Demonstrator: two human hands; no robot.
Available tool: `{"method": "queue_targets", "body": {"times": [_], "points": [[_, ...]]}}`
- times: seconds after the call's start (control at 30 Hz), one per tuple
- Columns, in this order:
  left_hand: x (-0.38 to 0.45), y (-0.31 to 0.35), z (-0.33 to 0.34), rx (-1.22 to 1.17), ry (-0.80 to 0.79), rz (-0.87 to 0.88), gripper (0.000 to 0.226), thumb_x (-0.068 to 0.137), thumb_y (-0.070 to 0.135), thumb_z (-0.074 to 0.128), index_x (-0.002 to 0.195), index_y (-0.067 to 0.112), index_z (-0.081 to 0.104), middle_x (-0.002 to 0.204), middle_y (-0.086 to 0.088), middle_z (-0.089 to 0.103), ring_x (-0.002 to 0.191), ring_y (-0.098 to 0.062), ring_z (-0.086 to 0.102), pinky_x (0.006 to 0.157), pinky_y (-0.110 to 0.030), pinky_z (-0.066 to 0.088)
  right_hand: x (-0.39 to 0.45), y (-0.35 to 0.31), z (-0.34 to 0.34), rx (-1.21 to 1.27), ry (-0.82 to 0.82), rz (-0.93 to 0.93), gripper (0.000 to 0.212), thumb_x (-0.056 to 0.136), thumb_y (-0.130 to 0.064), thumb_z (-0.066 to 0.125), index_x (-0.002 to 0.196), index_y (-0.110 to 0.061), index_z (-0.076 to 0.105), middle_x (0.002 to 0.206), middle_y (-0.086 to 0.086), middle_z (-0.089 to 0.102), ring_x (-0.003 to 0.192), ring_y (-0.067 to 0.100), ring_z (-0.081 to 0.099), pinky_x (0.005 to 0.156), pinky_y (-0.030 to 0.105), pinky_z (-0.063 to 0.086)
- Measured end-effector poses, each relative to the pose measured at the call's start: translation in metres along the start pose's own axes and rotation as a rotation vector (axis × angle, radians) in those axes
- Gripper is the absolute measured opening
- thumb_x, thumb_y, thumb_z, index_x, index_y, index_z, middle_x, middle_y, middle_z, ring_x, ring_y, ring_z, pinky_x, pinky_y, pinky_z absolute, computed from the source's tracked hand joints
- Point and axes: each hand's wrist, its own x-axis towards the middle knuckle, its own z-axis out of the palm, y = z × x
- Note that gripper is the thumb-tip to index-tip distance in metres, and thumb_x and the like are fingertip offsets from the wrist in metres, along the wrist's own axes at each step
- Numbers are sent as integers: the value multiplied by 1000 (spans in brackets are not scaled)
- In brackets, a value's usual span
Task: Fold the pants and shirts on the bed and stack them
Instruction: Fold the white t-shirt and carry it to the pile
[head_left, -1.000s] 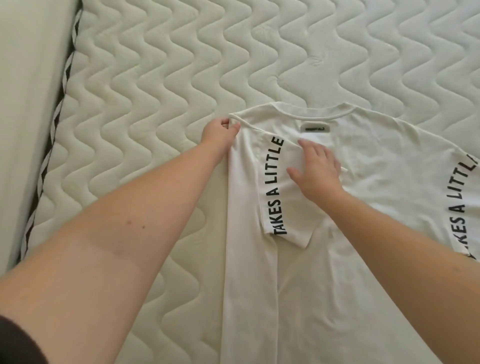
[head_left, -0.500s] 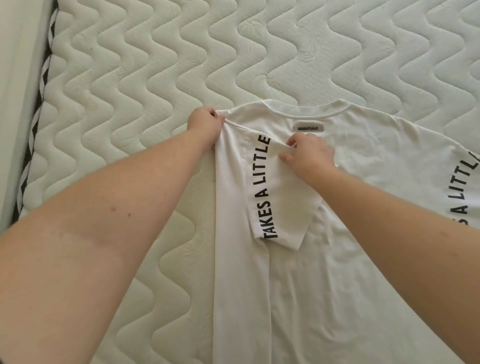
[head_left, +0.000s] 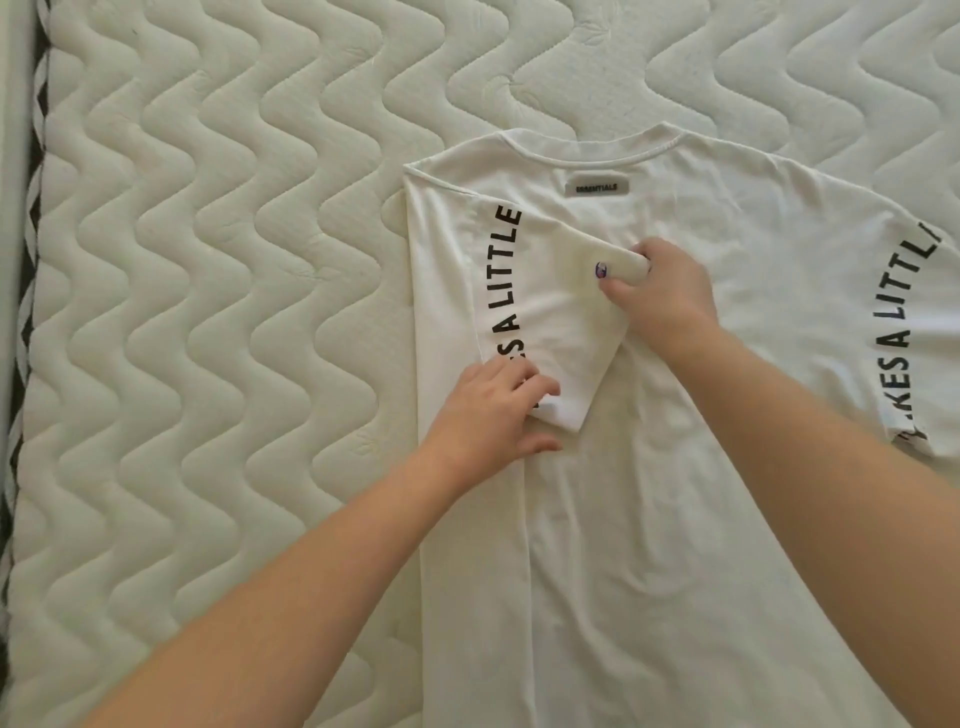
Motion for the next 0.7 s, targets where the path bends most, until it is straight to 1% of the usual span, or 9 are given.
{"method": "queue_targets", "body": {"times": [0.07, 0.1, 0.2, 0.27, 0.33, 0.43, 0.5, 0.6, 0.7], "points": [[-12, 6, 13, 34, 19, -25, 38, 72, 24, 83, 106, 13, 71, 106, -6, 65, 100, -31, 62, 81, -42, 47, -15, 0, 3, 143, 59, -112, 13, 88, -28, 68, 90, -16, 63, 78, -2, 58, 72, 14, 53, 61, 16, 42], [-14, 7, 16, 11, 56, -48, 33, 75, 18, 79, 106, 13, 72, 107, -6, 66, 103, -31, 62, 84, -42, 47, -22, 0, 6, 147, 76, -193, 12, 91, -25, 65, 92, -13, 67, 81, 1, 60, 75, 16, 54, 67, 21, 45], [-19, 8, 18, -201, 132, -149, 21, 89, 14, 68, 109, 12, 73, 109, -4, 69, 106, -24, 62, 92, -36, 46, -47, -2, 21, 22, 82, -410, 23, 98, -17, 56, 114, -11, 71, 108, 1, 67, 99, 21, 57, 88, 30, 43], [-19, 7, 11, -469, 183, -346, 19, 96, 16, 60, 111, 14, 71, 108, 1, 71, 102, -14, 63, 92, -26, 46, -65, -5, 34, -64, 73, -506, 27, 97, -14, 57, 121, -14, 70, 124, 3, 67, 113, 26, 58, 98, 34, 42], [-13, 3, -3, -846, 253, -604, 24, 103, 22, 48, 115, 16, 67, 109, 1, 72, 97, -8, 66, 89, -24, 49, -80, -5, 51, -131, 54, -571, 28, 96, -12, 60, 121, -15, 70, 130, 7, 64, 121, 31, 56, 101, 43, 42], [5, -10, -17, -1309, 274, -784, 40, 107, 36, 31, 125, 14, 60, 117, -7, 70, 102, -16, 67, 89, -28, 53, -99, -1, 74, -206, 9, -550, 31, 98, -15, 58, 127, -19, 67, 139, 8, 57, 131, 34, 49, 106, 47, 37], [15, -17, -23, -1290, 234, -812, 40, 104, 41, 40, 127, 14, 59, 116, -10, 70, 98, -17, 67, 89, -33, 53, -108, 3, 85, -218, -3, -535, 32, 97, -14, 57, 127, -20, 66, 139, 9, 57, 130, 36, 50, 104, 46, 36], [25, -25, -19, -1116, 218, -859, 23, 96, 18, 61, 117, 8, 61, 104, -10, 72, 88, -19, 69, 85, -39, 57, -111, 11, 90, -231, 16, -642, 34, 88, -6, 65, 121, -14, 69, 129, 11, 64, 119, 38, 58, 94, 49, 49], [26, -28, -13, -828, 255, -874, 14, 91, 11, 61, 105, 12, 63, 98, -5, 72, 91, -23, 69, 85, -37, 56, -114, 21, 85, -322, 61, -614, 49, 81, -4, 70, 129, -14, 63, 137, 11, 58, 127, 34, 54, 99, 48, 44]]}}
